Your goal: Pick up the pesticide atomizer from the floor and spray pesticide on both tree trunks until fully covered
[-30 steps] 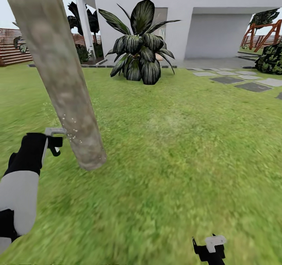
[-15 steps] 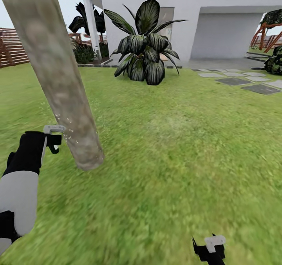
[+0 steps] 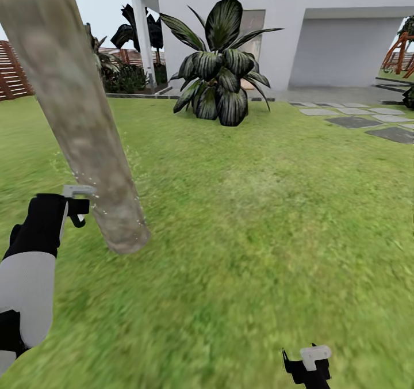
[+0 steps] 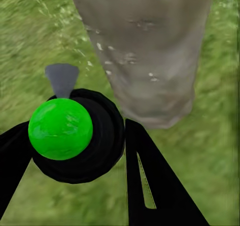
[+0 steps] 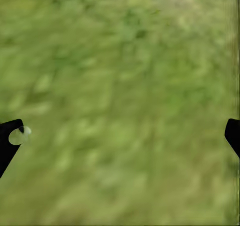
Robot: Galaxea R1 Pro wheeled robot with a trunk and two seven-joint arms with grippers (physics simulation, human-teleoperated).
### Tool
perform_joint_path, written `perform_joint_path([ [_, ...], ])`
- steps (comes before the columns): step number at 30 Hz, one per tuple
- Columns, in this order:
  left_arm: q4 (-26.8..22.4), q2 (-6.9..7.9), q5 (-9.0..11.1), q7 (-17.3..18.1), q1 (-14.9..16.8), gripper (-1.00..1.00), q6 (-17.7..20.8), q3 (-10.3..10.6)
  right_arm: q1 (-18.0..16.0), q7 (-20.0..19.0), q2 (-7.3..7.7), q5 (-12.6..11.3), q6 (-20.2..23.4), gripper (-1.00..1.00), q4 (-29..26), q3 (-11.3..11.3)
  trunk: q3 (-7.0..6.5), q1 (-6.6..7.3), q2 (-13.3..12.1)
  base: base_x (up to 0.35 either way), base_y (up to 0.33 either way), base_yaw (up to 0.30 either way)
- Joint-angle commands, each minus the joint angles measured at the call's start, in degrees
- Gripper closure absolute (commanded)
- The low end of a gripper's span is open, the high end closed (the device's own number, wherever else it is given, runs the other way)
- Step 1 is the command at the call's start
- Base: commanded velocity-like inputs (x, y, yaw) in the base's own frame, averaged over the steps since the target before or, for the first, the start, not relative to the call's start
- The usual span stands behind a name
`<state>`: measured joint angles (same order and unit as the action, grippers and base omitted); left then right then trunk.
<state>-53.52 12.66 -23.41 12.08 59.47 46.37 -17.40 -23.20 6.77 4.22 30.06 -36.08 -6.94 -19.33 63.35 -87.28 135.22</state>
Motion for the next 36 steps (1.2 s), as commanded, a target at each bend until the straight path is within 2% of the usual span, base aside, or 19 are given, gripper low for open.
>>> perform_joint_path([
  [1, 0.0, 0.0, 0.0, 0.0, 0.0, 1.0, 0.0, 0.0, 0.0, 0.0, 0.0, 0.0, 0.0, -1.0, 0.0, 0.0, 0.0, 0.0, 0.0, 0.0, -0.272, 0.0],
  [9, 0.4, 0.02, -0.1, -0.1, -0.1, 1.0, 0.0, 0.1, 0.0, 0.0, 0.0, 0.0, 0.0, -1.0, 0.0, 0.0, 0.0, 0.0, 0.0, 0.064, -0.27, 0.01],
  [16, 0.9, 0.15, -0.1, -0.3, -0.1, 1.0, 0.0, 0.0, 0.0, 0.0, 0.0, 0.0, 0.0, -1.0, 0.0, 0.0, 0.0, 0.0, 0.0, 0.148, -0.259, 0.256],
  [19, 1.0, 0.17, -0.1, -0.4, -2.2, 1.0, -0.1, -0.2, 0.0, 0.0, 0.0, 0.0, 0.0, -1.0, 0.0, 0.0, 0.0, 0.0, 0.0, 0.027, -0.268, 0.265],
  [22, 1.0, 0.04, -0.1, -0.6, -5.9, 1.0, -0.4, -0.3, 0.0, 0.1, 0.04, -0.1, 0.0, -1.0, 0.0, 0.0, 0.0, 0.0, 0.0, 0.044, -0.245, 0.057],
  [28, 1.0, -0.67, 0.0, -0.7, -6.6, 1.0, -0.3, -0.4, 0.0, 0.0, 0.09, -0.1, 0.0, -1.0, 0.0, 0.0, 0.0, 0.0, 0.0, 0.204, -0.182, 0.002],
  [31, 1.0, 0.4, 0.0, -0.6, -7.0, 1.0, -0.3, -1.1, 0.0, 0.0, 0.01, -0.1, 0.0, -1.0, 0.0, 0.0, 0.0, 0.0, 0.0, 0.229, -0.109, 0.0],
  [36, 0.2, 0.99, -0.1, -0.6, -11.3, 1.0, -0.6, -1.5, 0.0, 0.0, 0.0, -0.1, 0.0, -1.0, 0.0, 0.0, 0.0, 0.0, 0.0, 0.039, -0.012, 0.108],
])
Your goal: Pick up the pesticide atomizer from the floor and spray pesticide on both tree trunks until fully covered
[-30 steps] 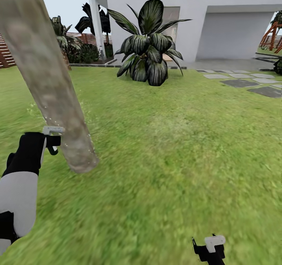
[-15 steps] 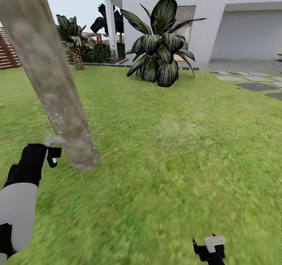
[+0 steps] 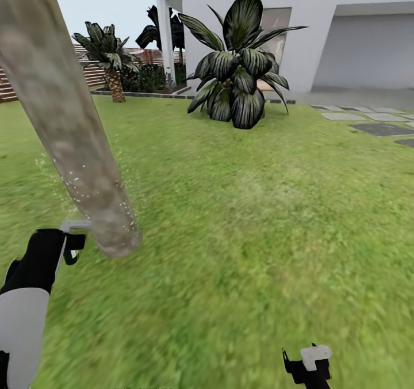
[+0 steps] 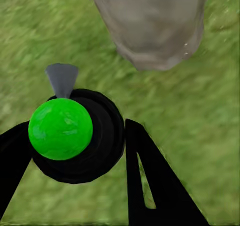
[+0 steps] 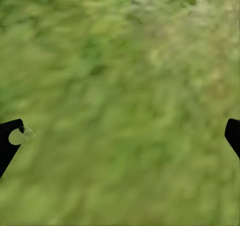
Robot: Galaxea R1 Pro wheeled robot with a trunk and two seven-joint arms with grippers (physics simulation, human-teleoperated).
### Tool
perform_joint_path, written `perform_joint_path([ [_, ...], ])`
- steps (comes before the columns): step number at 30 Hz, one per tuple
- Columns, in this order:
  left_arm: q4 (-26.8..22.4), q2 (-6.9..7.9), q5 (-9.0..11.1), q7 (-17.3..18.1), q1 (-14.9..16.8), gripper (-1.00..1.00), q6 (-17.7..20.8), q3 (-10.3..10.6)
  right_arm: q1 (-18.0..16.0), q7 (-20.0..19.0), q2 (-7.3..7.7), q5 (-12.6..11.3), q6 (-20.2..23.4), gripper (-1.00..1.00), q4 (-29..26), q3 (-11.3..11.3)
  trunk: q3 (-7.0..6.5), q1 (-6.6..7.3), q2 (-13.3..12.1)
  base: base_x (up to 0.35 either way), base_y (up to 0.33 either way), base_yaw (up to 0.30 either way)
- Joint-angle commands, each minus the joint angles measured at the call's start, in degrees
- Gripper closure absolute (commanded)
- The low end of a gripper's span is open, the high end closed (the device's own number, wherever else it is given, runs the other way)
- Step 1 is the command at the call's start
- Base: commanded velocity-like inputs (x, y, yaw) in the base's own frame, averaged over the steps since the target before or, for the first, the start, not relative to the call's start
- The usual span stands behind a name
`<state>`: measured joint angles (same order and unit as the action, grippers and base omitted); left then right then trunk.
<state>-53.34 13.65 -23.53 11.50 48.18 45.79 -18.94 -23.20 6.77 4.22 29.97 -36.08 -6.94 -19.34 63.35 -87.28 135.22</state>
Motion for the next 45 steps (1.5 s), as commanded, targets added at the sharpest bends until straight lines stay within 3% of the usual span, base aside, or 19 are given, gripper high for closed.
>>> perform_joint_path([
  [1, -0.1, -0.01, 0.0, 0.0, -0.6, 1.0, -0.1, 0.1, 0.0, 0.0, 0.0, 0.0, 0.0, -1.0, 0.0, 0.0, 0.0, 0.0, 0.0, 0.002, -0.001, 0.261],
  [4, -0.1, -0.19, 0.0, 0.0, -2.5, 1.0, -0.6, 0.2, 0.0, 0.0, -0.21, 0.0, 0.0, -1.0, -0.1, 0.0, 0.0, 0.0, 0.0, 0.007, -0.015, 0.272],
  [6, 0.7, -0.59, 0.1, -0.1, -2.9, 1.0, -2.5, 0.3, 0.0, 0.0, -0.19, 0.0, 0.0, -1.0, -0.1, 0.0, 0.0, 0.0, 0.0, 0.095, -0.177, 0.192],
  [10, 1.9, -1.16, 0.4, -1.9, -6.6, 1.0, -7.3, 0.1, 0.0, 0.0, -0.31, 0.0, 0.0, -1.0, -0.1, 0.1, 0.0, 0.0, 0.0, 0.174, -0.209, 0.031],
  [13, 2.4, -1.2, 0.5, -2.4, -7.0, 1.0, -8.2, -0.2, 0.0, 0.0, -0.34, 0.0, 0.0, -1.0, -0.1, 0.1, 0.0, 0.0, 0.0, 0.239, -0.175, 0.002],
  [15, 3.8, -1.25, 0.6, -5.9, -7.1, 1.0, -9.1, -0.2, 0.0, 0.0, -0.35, 0.0, 0.0, -1.0, -0.2, 0.0, 0.0, 0.0, 0.0, 0.244, -0.172, 0.072],
  [19, 7.1, -1.43, 1.2, -8.0, -7.1, 1.0, -14.1, -0.4, 0.0, 0.0, -0.35, 0.0, 0.0, -1.0, -0.1, 0.0, 0.0, 0.0, 0.0, 0.224, -0.182, 0.242],
  [20, 7.3, -1.43, 1.3, -8.5, -7.1, 1.0, -14.4, -1.3, 0.0, 0.0, -0.35, 0.0, 0.0, -1.0, -0.1, 0.0, 0.0, 0.0, 0.0, 0.068, -0.248, 0.274],
  [23, 7.5, -1.53, 1.5, -8.8, -7.1, 1.0, -14.7, -3.6, 0.0, 0.0, -0.35, 0.0, 0.0, -1.0, -0.1, 0.0, 0.0, 0.0, 0.0, 0.026, -0.264, 0.276],
  [28, 7.5, -1.61, 2.0, -8.2, -7.1, 1.0, -14.7, -4.2, 0.0, 0.0, -0.35, 0.0, 0.0, -1.0, 0.0, 0.0, 0.0, 0.0, 0.0, 0.002, -0.081, 0.277],
  [30, 7.5, -1.61, 5.8, -7.8, -7.2, 1.0, -14.7, -4.1, 0.0, 0.0, -0.35, 0.0, 0.0, -1.0, -0.1, 0.0, 0.0, 0.0, 0.0, 0.022, -0.017, 0.277],
  [32, 7.5, -1.61, 7.2, -7.8, -7.2, 1.0, -15.0, -3.9, 0.0, 0.0, -0.31, 0.0, 0.0, -1.0, -0.1, 0.0, 0.0, 0.0, 0.0, 0.154, -0.142, 0.154],
  [45, 8.3, -1.61, 7.4, -8.5, -7.2, 1.0, -15.0, -3.7, 0.0, 0.0, -0.06, 0.0, 0.0, -1.0, -0.1, 0.0, 0.0, 0.0, 0.0, 0.214, -0.196, 0.007],
])
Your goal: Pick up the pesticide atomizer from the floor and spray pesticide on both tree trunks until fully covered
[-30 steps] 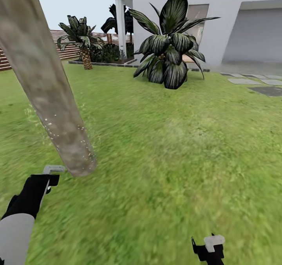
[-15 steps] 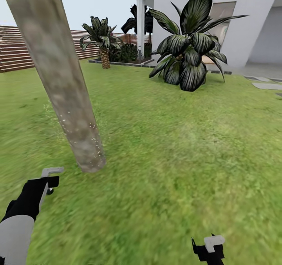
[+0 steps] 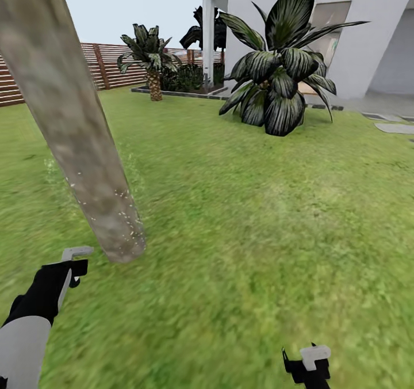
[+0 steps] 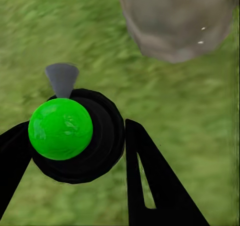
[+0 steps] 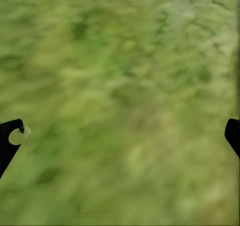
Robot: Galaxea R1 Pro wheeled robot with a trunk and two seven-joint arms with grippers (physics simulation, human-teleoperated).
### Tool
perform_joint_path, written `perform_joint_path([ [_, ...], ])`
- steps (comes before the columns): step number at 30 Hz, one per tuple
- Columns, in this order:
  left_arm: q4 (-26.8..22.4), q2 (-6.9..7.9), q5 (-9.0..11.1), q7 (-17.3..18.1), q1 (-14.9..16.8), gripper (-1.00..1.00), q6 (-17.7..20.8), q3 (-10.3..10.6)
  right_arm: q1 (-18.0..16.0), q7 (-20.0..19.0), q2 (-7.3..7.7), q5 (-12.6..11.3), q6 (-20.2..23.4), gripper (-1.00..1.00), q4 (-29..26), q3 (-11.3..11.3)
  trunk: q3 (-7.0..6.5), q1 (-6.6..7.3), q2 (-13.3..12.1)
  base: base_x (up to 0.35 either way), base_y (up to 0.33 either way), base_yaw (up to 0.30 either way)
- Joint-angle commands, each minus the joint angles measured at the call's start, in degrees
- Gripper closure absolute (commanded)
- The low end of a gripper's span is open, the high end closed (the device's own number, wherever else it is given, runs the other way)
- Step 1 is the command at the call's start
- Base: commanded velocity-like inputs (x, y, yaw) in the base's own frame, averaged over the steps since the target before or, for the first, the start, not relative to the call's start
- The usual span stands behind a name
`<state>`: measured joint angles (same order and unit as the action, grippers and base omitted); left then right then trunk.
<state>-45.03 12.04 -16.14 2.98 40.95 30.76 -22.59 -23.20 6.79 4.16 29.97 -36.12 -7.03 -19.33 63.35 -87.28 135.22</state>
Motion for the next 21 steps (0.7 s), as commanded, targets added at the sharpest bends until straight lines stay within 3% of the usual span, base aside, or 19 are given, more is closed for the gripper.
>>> perform_joint_path([
  [1, 0.0, 0.0, 0.0, 0.0, 0.0, 1.0, 0.0, 0.0, 0.0, 0.0, -0.01, 0.0, 0.0, -1.0, 0.0, 0.0, 0.0, 0.0, 0.0, 0.15, -0.239, 0.0],
  [8, 0.0, 0.0, 0.0, 0.0, 0.0, 1.0, 0.0, 0.0, 0.0, 0.0, -0.03, 0.0, 0.0, -1.0, 0.0, 0.0, 0.0, 0.0, 0.0, 0.032, -0.268, 0.0],
  [13, 0.0, 0.03, -0.1, 0.0, 0.0, 1.0, 0.0, 0.0, 0.0, 0.0, -0.11, 0.0, 0.0, -1.0, 0.0, 0.0, 0.0, 0.0, 0.0, 0.03, -0.272, 0.222],
  [21, 0.0, 0.23, -0.2, 0.1, 0.0, 1.0, 0.0, 0.1, 0.0, 0.0, -0.03, 0.0, 0.0, -1.0, 0.0, 0.0, 0.0, 0.0, 0.0, 0.27, -0.144, 0.081],
])
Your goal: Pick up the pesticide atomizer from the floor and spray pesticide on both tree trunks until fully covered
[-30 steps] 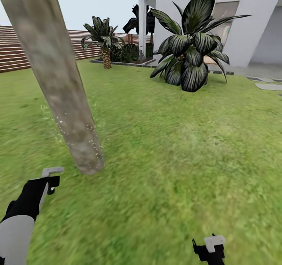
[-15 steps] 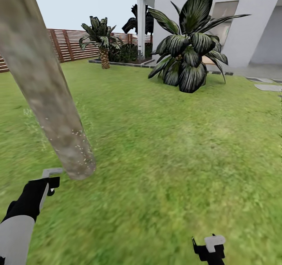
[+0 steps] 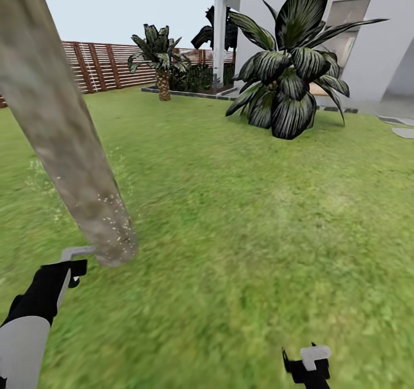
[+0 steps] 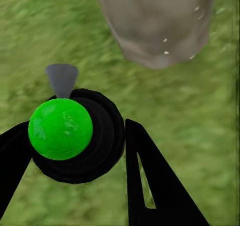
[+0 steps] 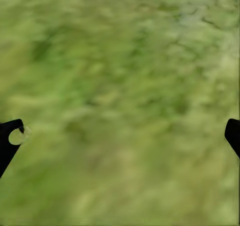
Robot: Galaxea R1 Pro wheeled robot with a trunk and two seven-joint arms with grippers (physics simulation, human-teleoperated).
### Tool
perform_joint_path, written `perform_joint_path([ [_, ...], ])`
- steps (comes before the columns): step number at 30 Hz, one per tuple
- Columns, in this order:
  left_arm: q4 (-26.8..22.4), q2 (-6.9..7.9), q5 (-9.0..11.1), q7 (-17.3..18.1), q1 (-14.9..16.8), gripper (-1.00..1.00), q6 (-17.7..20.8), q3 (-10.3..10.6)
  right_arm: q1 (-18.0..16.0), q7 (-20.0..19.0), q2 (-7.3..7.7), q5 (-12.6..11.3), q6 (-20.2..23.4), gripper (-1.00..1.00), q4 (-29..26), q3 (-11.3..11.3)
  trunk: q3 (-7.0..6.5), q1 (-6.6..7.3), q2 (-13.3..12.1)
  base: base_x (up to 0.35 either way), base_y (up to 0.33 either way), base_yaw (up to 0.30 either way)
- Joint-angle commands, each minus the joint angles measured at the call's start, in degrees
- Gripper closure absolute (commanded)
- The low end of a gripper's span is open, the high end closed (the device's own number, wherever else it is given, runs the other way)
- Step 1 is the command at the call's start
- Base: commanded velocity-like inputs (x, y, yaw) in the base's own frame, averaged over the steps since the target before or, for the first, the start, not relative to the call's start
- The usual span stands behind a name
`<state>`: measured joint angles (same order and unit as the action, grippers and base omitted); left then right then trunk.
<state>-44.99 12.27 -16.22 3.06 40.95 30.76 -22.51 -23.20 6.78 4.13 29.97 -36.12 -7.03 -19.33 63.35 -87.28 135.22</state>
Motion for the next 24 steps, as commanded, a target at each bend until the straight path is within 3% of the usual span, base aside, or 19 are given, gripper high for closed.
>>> perform_joint_path([
  [1, 0.0, -0.1, 0.0, 0.0, 0.0, 1.0, 0.0, 0.1, 0.0, 0.0, 0.0, 0.0, 0.0, -1.0, 0.0, 0.0, 0.0, 0.0, 0.0, 0.24, -0.179, 0.001],
  [7, 0.0, -0.17, 0.0, 0.0, 0.0, 1.0, 0.0, 0.1, 0.0, 0.0, -0.02, 0.0, 0.0, -1.0, 0.0, 0.0, 0.0, 0.0, 0.0, 0.159, -0.233, 0.02],
  [15, 0.0, -0.14, 0.0, 0.0, 0.0, 1.0, 0.0, 0.1, 0.0, 0.0, -0.03, 0.0, 0.0, -1.0, 0.0, 0.0, 0.0, 0.0, 0.0, 0.176, -0.21, 0.217],
  [24, 0.0, -0.23, 0.1, -0.1, 0.0, 1.0, 0.0, 0.1, 0.0, 0.0, 0.0, 0.0, 0.0, -1.0, 0.0, 0.0, 0.0, 0.0, 0.0, 0.017, -0.124, 0.048],
])
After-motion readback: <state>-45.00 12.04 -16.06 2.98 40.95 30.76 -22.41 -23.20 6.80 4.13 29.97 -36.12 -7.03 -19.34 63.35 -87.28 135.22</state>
